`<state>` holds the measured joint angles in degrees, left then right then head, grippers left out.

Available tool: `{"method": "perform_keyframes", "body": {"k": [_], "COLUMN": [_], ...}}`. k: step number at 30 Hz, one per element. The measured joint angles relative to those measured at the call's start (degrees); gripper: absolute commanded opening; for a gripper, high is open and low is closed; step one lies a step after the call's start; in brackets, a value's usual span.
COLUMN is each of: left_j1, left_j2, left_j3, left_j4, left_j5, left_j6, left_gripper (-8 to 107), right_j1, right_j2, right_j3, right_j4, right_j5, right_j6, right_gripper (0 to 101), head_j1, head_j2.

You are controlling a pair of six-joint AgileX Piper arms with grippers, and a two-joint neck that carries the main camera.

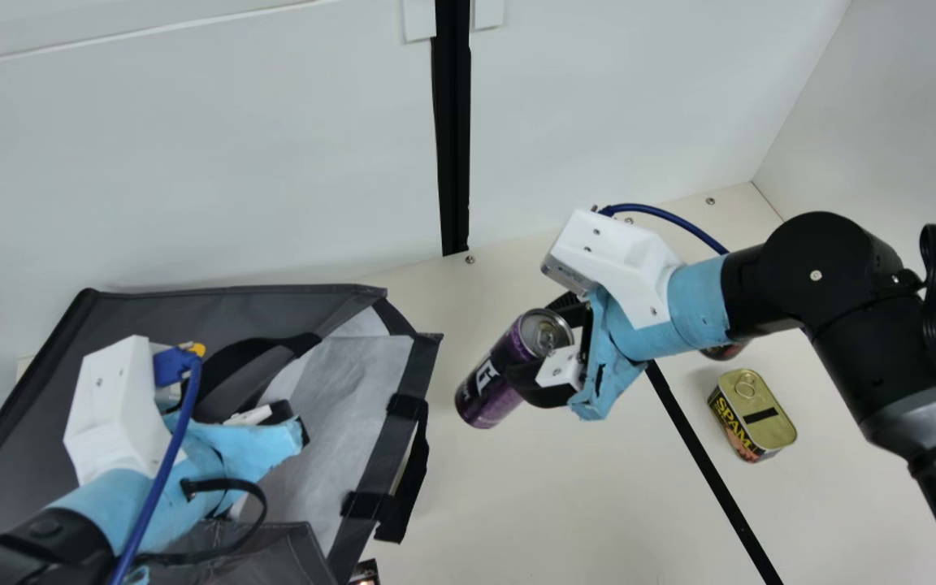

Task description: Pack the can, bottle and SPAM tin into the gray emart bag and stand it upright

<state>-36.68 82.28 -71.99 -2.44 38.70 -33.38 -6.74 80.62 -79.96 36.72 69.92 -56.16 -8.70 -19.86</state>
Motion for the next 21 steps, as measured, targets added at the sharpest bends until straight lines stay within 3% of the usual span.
{"method": "perform_keyframes", "body": {"k": [11,21], "left_j1": [0.0,0.0], "left_j2": [0.0,0.0], "left_j3": [0.0,0.0], "left_j4": [0.0,0.0], "left_j5": [0.0,0.0], "left_j6": [0.0,0.0], "left_gripper": [-8,-8], "right_j1": [4.5,5.6], "right_j2": [-0.7,-0.7], "right_j3": [-4.4,-5.3], "right_j4": [3.0,5.0], "right_j5": [0.1,0.0], "right_j6": [6.2,8.1], "right_gripper": [0,0], "head_j1": [0.0,0.0], "head_j2": [0.0,0.0]}}
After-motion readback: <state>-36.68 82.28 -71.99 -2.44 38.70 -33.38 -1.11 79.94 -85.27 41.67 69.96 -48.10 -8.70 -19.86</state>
